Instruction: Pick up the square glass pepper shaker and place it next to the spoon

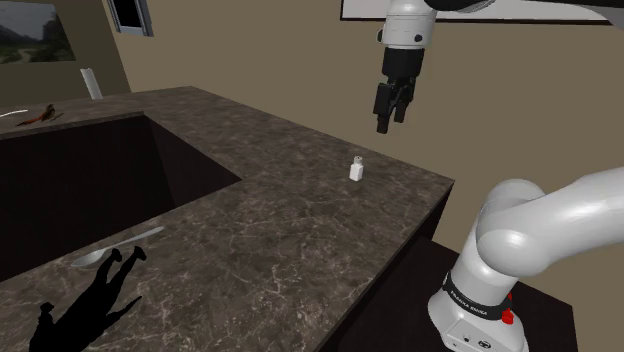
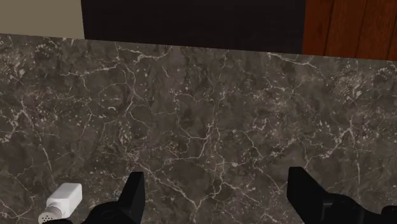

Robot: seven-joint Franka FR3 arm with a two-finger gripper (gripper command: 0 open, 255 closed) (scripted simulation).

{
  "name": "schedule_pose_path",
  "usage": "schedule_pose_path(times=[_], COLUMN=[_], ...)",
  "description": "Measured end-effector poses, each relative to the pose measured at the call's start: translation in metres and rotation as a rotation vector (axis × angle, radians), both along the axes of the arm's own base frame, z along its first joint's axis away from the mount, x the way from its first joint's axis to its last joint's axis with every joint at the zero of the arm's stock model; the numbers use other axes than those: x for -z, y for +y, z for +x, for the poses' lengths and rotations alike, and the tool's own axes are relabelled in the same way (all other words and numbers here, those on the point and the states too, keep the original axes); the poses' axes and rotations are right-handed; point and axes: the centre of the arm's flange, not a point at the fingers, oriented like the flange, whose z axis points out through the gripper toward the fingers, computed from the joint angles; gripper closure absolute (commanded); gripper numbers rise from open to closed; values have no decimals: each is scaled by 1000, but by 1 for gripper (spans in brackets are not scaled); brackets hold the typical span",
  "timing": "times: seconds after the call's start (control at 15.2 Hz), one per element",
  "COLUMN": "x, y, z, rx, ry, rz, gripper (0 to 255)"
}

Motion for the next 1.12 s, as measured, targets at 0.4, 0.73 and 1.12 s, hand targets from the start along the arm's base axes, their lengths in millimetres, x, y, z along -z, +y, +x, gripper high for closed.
schedule_pose_path(times=[0.4,0.73,1.12], x=[33,77,130], y=[-38,-84,-134], z=[14,32,55], rx=[1,2,1], ry=[-34,-77,-132], rz=[7,15,26], gripper=[0,0,0])
